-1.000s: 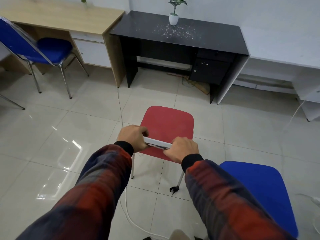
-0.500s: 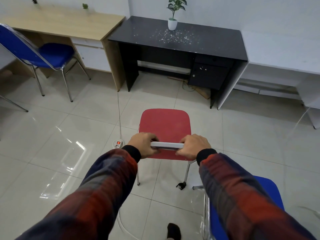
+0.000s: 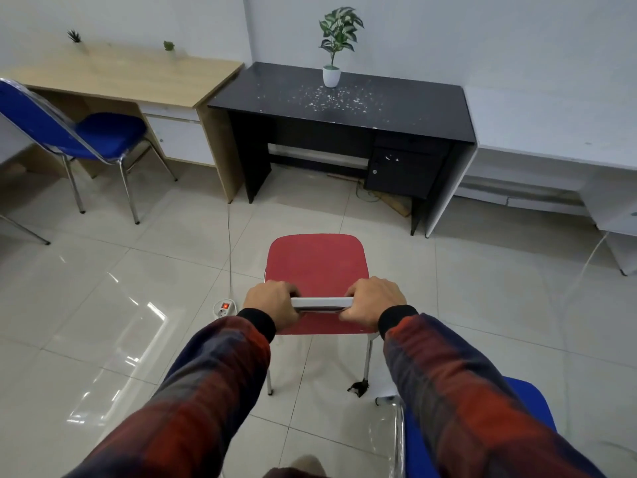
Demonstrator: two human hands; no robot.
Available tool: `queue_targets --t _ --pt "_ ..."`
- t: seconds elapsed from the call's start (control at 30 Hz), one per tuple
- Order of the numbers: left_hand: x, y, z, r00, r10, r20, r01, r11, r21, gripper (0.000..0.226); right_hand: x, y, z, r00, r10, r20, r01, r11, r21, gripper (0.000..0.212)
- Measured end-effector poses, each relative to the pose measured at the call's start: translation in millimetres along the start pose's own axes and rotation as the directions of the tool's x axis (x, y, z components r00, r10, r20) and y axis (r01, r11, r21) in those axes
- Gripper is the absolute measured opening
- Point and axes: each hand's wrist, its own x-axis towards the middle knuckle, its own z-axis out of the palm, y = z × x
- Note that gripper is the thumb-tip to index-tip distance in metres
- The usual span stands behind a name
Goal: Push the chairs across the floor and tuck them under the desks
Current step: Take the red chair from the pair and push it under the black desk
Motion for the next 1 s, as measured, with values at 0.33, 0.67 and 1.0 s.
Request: queue_targets --t 0.33,0.67,1.0 --pt "40 -21 -28 0.997 0.032 -0.069 -0.033 0.999 -0.022 0.021 33 -17 -23 0.995 0.036 -0.091 -0.035 0.999 0.017 0.044" --pt "62 -116 -40 0.999 0.018 -0.030 -0.018 0.999 0.028 0.026 70 -105 5 0.999 0.037 -0.040 -0.038 0.999 -0.021 0.035" --pt "111 -145 -74 0.994 0.111 0.006 -0.111 0.994 0.009 0.021 106 -129 -7 0.984 0.163 -0.077 -0.156 0.984 0.082 0.037"
